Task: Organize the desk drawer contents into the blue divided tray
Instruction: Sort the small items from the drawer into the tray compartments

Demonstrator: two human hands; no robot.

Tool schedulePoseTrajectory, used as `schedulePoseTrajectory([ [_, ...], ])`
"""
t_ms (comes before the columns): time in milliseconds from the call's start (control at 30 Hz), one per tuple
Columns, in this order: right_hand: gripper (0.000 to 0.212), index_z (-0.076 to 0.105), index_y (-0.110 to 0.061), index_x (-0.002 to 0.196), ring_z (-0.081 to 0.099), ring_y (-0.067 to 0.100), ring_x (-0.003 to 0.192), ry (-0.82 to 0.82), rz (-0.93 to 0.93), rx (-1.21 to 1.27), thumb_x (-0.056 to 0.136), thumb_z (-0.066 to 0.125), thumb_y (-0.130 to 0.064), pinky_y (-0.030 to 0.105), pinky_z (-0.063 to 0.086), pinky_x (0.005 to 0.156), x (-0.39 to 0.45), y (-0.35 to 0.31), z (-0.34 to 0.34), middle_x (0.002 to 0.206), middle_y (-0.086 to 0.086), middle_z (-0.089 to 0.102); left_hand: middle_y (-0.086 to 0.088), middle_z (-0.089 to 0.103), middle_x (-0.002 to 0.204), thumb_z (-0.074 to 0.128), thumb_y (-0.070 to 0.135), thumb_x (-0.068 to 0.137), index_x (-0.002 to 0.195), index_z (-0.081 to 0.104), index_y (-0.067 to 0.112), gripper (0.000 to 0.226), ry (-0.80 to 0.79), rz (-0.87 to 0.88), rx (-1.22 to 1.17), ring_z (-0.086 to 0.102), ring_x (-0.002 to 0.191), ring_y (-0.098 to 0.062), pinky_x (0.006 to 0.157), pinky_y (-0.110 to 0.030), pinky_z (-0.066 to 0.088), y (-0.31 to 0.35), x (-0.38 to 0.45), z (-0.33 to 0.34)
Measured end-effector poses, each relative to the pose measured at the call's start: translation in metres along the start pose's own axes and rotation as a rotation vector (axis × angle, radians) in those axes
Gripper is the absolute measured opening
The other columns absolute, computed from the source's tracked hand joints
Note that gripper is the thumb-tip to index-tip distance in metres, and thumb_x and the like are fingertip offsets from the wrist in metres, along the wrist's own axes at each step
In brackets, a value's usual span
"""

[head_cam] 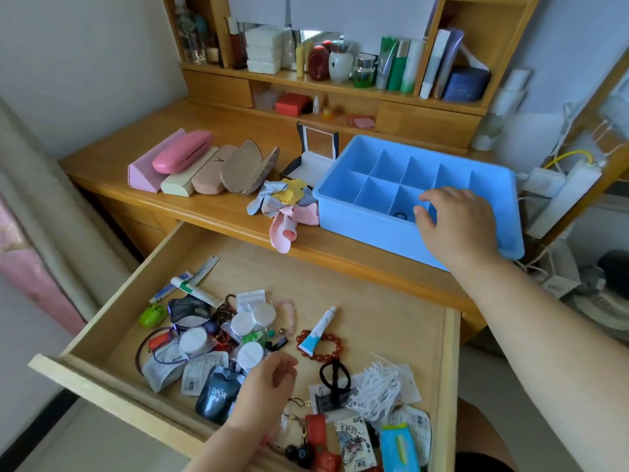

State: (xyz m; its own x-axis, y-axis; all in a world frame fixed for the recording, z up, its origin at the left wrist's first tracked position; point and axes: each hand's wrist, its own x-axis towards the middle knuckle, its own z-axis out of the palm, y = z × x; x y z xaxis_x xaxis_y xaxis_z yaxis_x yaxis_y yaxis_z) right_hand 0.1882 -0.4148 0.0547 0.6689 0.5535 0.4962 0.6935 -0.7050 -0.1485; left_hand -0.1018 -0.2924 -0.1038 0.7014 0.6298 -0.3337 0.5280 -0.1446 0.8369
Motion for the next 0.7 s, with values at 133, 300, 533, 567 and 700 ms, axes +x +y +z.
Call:
schedulePoseTrajectory([
  [133,0.02,0.065,-0.017,0.077,0.055,0.016,0.069,-0.139,-0.324,0.299,0.091,0.051,-0.022,0.034,0.046,0.066,-0.086,-0.031,0.009,0.072,-0.004,0.062,0.015,0.061,0.107,0.049,0.01,0.089,0.103,0.06,0.041,0.036,-0.185,0.062,0.168,0.061,0.088,-0.004,0.071,-0.015,0.051,0.008,0.0,0.018],
  [300,0.019,0.064,-0.033,0.109,0.048,-0.012,0.076,-0.769,-0.03,0.458,0.093,0.054,-0.031,0.009,0.035,0.07,-0.171,-0.045,0.05,0.095,-0.025,0.054,0.008,0.053,0.129,0.047,0.01,0.089,0.13,0.055,0.025,0.044,-0.276,0.038,0.334,0.05,0.116,-0.008,0.091,-0.013,0.037,0.022,0.005,0.034],
  [533,0.03,0.056,-0.041,0.112,0.068,0.002,0.081,-0.871,0.529,0.976,0.086,0.067,-0.03,0.019,0.054,0.072,-0.185,-0.06,0.056,0.105,-0.014,0.066,-0.002,0.072,0.105,0.055,0.007,0.084,0.11,0.07,0.025,0.035,-0.407,-0.057,-0.395,0.065,0.103,-0.013,0.092,-0.026,0.044,0.039,-0.012,0.019],
  [567,0.024,0.059,-0.036,0.107,0.069,0.003,0.072,-0.868,0.554,1.018,0.087,0.067,-0.025,0.019,0.054,0.066,-0.182,-0.062,0.053,0.097,-0.011,0.07,-0.005,0.071,0.108,0.055,0.008,0.08,0.11,0.07,0.021,0.036,-0.434,-0.047,-0.46,0.064,0.106,-0.017,0.095,-0.029,0.045,0.042,-0.014,0.02],
  [700,0.016,0.062,-0.032,0.09,0.065,0.001,0.058,-0.772,0.431,0.829,0.091,0.06,-0.017,0.019,0.054,0.062,-0.164,-0.06,0.032,0.072,-0.005,0.07,-0.004,0.07,0.112,0.051,-0.002,0.085,0.11,0.069,0.016,0.035,-0.324,-0.022,-0.521,0.066,0.103,-0.021,0.093,-0.032,0.05,0.04,-0.012,0.023],
])
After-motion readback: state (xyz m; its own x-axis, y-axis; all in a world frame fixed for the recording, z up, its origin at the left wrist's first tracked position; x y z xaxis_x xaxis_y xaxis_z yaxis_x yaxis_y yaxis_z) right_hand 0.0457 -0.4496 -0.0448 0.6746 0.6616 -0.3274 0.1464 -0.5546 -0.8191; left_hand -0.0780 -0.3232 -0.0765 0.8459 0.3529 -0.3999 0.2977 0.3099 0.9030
